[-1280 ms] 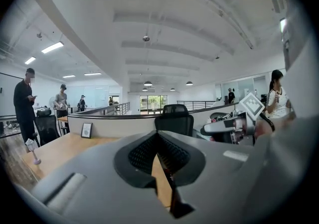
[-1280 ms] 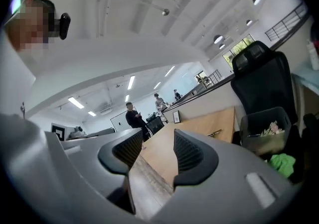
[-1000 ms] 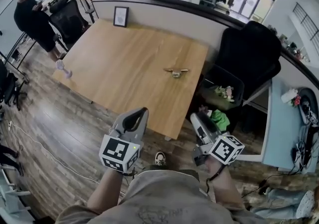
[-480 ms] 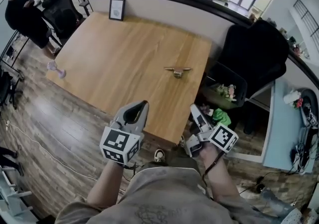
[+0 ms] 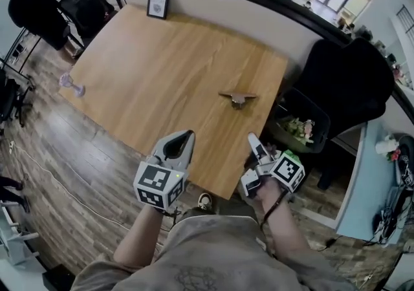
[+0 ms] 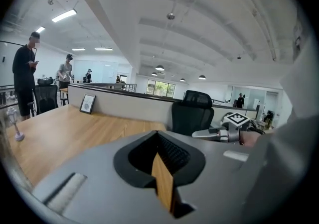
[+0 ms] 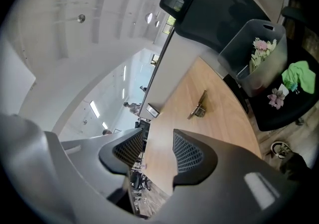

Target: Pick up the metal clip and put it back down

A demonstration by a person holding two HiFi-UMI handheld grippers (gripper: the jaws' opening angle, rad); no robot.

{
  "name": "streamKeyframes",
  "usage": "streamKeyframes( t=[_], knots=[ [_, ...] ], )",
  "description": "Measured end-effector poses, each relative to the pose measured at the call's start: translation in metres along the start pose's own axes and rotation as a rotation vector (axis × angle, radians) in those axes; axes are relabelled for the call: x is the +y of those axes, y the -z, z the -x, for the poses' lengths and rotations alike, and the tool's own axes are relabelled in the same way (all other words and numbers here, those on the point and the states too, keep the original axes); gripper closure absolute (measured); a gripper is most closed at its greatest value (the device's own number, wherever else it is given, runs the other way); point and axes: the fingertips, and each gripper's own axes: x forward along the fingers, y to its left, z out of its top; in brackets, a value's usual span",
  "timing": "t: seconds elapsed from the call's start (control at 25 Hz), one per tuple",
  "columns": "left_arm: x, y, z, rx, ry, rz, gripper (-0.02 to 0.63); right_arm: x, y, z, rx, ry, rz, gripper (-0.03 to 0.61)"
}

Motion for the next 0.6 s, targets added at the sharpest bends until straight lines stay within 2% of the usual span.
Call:
streamKeyframes(
  t=[0.12,0.24,0.32,0.6],
  knots=[
    [0.011,0.005,-0.019,0.02,-0.034,0.03,0.612,-0.012,-0.011,-0.027,0.025,0.003,-0.029,0.38],
    [0.021,0.01,-0.039,0.043,-0.068,0.062,0.612,-0.018,-0.024,-0.061,0.047,-0.055,-0.077,0.382],
    [0.026,0.014,-0.051,0.06,-0.089,0.08,0.614,-0.026,-0.032,-0.081,0.067,-0.062,-0.111,0.389],
    [0.047,0.03,-0.084,0.101,-0.18,0.143,0.613,-0.068,-0.045,-0.139,0.149,0.026,-0.187,0.394]
  ],
)
